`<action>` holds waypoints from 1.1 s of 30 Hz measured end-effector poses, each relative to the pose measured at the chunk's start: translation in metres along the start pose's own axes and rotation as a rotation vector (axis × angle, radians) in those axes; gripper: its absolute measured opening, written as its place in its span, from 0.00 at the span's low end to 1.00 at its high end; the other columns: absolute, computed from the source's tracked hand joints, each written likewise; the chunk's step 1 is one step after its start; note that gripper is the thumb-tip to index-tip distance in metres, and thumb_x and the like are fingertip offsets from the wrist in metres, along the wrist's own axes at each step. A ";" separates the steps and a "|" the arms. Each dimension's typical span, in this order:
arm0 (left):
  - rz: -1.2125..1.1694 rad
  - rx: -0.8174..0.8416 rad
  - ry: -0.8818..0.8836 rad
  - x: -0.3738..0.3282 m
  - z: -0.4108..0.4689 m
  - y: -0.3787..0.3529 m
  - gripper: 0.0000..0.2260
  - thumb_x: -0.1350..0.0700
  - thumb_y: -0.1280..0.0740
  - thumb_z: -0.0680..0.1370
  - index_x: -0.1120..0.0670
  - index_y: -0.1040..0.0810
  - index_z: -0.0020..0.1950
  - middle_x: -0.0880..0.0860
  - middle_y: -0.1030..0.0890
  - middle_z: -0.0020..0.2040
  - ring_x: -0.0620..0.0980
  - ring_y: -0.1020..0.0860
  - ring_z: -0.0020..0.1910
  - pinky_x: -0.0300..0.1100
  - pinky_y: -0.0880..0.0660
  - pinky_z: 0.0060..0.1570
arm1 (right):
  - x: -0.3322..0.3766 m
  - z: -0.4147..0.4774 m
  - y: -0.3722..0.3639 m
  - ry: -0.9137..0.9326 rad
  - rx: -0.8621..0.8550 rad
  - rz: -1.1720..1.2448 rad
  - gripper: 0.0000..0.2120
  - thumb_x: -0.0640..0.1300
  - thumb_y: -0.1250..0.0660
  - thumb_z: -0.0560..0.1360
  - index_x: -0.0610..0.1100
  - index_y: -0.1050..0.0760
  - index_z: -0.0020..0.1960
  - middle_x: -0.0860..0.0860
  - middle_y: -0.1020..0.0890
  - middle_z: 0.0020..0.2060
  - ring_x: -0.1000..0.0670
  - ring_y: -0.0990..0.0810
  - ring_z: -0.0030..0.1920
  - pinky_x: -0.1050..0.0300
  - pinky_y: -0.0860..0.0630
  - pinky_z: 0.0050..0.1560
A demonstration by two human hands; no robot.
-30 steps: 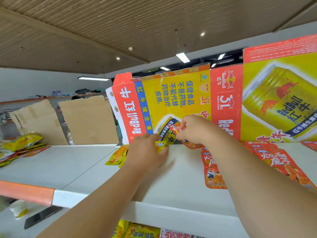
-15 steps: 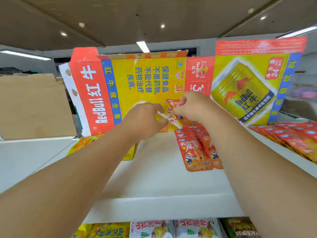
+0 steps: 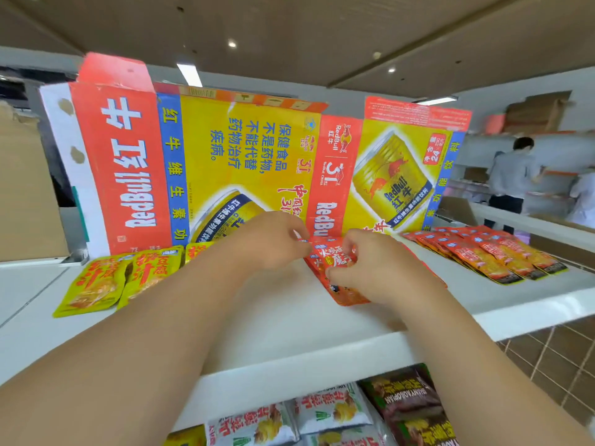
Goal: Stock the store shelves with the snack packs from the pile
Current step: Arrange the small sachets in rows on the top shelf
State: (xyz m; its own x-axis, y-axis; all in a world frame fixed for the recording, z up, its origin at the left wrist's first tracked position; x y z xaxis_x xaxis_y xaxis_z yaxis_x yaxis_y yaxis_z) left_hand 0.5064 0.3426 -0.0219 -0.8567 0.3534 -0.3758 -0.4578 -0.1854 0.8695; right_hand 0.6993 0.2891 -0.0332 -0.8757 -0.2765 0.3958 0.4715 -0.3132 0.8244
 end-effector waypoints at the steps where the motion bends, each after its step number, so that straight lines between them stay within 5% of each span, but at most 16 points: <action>1: -0.024 0.009 -0.007 0.000 0.000 0.000 0.10 0.43 0.29 0.76 0.42 0.18 0.56 0.43 0.19 0.54 0.45 0.22 0.51 0.40 0.26 0.49 | 0.001 -0.005 -0.003 0.002 -0.011 -0.011 0.15 0.57 0.27 0.67 0.49 0.29 0.41 0.54 0.24 0.34 0.54 0.26 0.35 0.55 0.35 0.32; 5: -0.099 0.044 -0.027 0.002 -0.002 0.000 0.07 0.45 0.29 0.76 0.41 0.18 0.53 0.44 0.20 0.53 0.46 0.22 0.50 0.41 0.26 0.47 | 0.000 -0.016 -0.012 -0.009 -0.070 -0.072 0.13 0.56 0.28 0.66 0.49 0.28 0.40 0.53 0.24 0.33 0.52 0.25 0.36 0.53 0.29 0.35; 12: -0.140 0.057 -0.016 0.005 -0.002 0.000 0.08 0.45 0.29 0.76 0.42 0.17 0.53 0.44 0.21 0.54 0.46 0.22 0.51 0.41 0.25 0.48 | 0.000 -0.024 -0.015 -0.014 -0.112 -0.160 0.13 0.57 0.29 0.66 0.49 0.28 0.40 0.53 0.25 0.33 0.49 0.24 0.38 0.54 0.36 0.31; 17: -0.122 0.070 -0.022 0.002 -0.001 0.000 0.09 0.45 0.29 0.75 0.42 0.17 0.55 0.46 0.21 0.58 0.48 0.21 0.52 0.41 0.23 0.50 | 0.000 -0.024 -0.016 -0.024 -0.107 -0.185 0.14 0.58 0.30 0.67 0.49 0.26 0.44 0.53 0.25 0.36 0.49 0.24 0.39 0.53 0.27 0.37; 26: -0.076 0.066 -0.039 -0.005 -0.003 0.001 0.10 0.44 0.29 0.75 0.41 0.18 0.56 0.46 0.20 0.58 0.46 0.21 0.52 0.41 0.23 0.51 | -0.004 -0.022 -0.019 0.006 -0.138 -0.160 0.15 0.61 0.29 0.67 0.51 0.26 0.44 0.55 0.27 0.40 0.50 0.26 0.41 0.54 0.32 0.36; 33: -0.028 0.068 -0.051 -0.016 -0.011 0.006 0.12 0.44 0.31 0.77 0.42 0.18 0.60 0.45 0.20 0.58 0.46 0.22 0.52 0.41 0.24 0.48 | -0.010 -0.020 -0.017 0.054 -0.251 -0.092 0.13 0.59 0.30 0.71 0.51 0.24 0.46 0.52 0.24 0.45 0.47 0.26 0.48 0.51 0.27 0.45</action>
State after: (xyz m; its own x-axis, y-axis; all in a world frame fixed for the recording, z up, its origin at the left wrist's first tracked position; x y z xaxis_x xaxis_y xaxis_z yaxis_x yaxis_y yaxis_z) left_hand 0.5146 0.3261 -0.0147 -0.8299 0.4039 -0.3849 -0.4627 -0.1129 0.8793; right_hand 0.7015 0.2794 -0.0592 -0.9126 -0.2823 0.2958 0.4068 -0.5528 0.7273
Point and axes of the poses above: each hand's wrist, its own z-axis towards the middle knuckle, its own y-axis out of the back of the hand, x = y × z, the point moved 1 cm from there along z, towards the middle knuckle
